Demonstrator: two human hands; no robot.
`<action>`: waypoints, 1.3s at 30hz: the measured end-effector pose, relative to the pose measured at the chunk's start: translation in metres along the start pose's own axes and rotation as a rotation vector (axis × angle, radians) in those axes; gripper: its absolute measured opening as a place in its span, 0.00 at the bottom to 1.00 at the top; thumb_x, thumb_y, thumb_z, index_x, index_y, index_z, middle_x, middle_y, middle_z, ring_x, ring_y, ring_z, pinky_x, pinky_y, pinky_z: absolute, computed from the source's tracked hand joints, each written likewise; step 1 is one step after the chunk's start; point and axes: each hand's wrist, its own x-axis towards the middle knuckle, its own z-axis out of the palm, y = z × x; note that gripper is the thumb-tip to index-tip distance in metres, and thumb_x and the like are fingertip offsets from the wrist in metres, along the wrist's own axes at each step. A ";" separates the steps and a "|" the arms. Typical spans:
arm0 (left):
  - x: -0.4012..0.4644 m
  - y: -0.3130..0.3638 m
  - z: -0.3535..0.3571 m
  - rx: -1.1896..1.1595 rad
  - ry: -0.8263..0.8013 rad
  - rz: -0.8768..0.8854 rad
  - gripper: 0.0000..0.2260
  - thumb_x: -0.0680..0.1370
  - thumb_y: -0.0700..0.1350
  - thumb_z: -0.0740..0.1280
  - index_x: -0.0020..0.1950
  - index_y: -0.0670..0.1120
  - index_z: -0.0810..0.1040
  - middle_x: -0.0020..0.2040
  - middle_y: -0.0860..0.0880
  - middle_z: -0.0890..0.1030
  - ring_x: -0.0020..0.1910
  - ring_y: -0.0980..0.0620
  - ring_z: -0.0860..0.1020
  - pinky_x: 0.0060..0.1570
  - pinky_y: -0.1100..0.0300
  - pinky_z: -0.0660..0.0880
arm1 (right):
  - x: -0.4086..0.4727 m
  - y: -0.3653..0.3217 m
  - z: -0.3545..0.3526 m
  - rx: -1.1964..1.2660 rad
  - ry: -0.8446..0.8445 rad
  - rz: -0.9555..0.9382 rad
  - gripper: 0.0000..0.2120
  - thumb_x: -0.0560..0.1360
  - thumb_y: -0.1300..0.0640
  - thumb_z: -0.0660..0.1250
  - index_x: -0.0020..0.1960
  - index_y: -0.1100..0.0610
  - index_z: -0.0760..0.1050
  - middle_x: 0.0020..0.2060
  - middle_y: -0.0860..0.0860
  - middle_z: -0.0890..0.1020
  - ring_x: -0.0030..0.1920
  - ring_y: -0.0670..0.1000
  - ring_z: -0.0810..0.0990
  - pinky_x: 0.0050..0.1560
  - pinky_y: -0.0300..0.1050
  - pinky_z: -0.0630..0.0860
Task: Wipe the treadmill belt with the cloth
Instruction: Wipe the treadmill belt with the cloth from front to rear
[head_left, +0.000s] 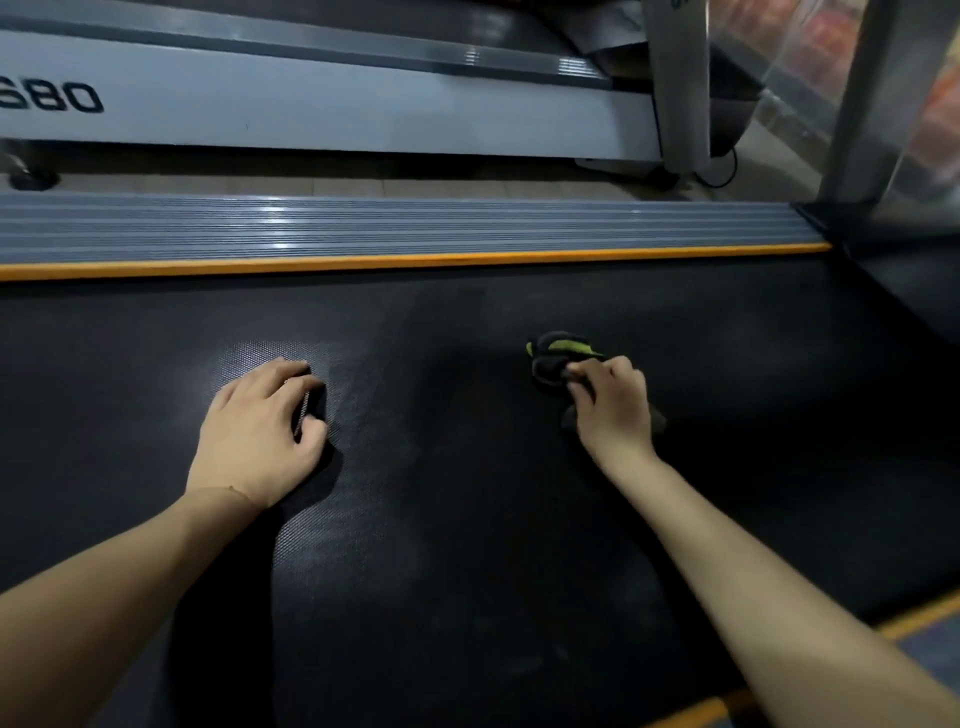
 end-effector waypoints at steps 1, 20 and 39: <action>-0.001 0.001 -0.001 -0.004 0.003 -0.006 0.21 0.72 0.52 0.58 0.59 0.48 0.82 0.66 0.50 0.78 0.71 0.46 0.72 0.70 0.45 0.67 | -0.010 -0.012 0.001 -0.021 0.015 0.059 0.09 0.79 0.53 0.65 0.58 0.50 0.79 0.51 0.53 0.74 0.51 0.57 0.72 0.53 0.49 0.72; -0.086 0.036 -0.051 0.123 -0.471 -0.140 0.33 0.78 0.66 0.62 0.80 0.56 0.60 0.82 0.52 0.55 0.81 0.47 0.52 0.74 0.45 0.60 | -0.062 -0.072 -0.004 -0.006 0.077 0.258 0.13 0.74 0.58 0.67 0.58 0.53 0.80 0.56 0.61 0.74 0.54 0.65 0.70 0.56 0.56 0.71; -0.069 0.070 -0.059 0.147 -0.674 -0.322 0.36 0.68 0.64 0.76 0.69 0.52 0.65 0.75 0.52 0.57 0.77 0.47 0.55 0.58 0.41 0.71 | -0.060 -0.109 0.020 0.140 0.120 0.122 0.12 0.73 0.55 0.62 0.55 0.53 0.78 0.52 0.60 0.74 0.51 0.63 0.72 0.51 0.55 0.73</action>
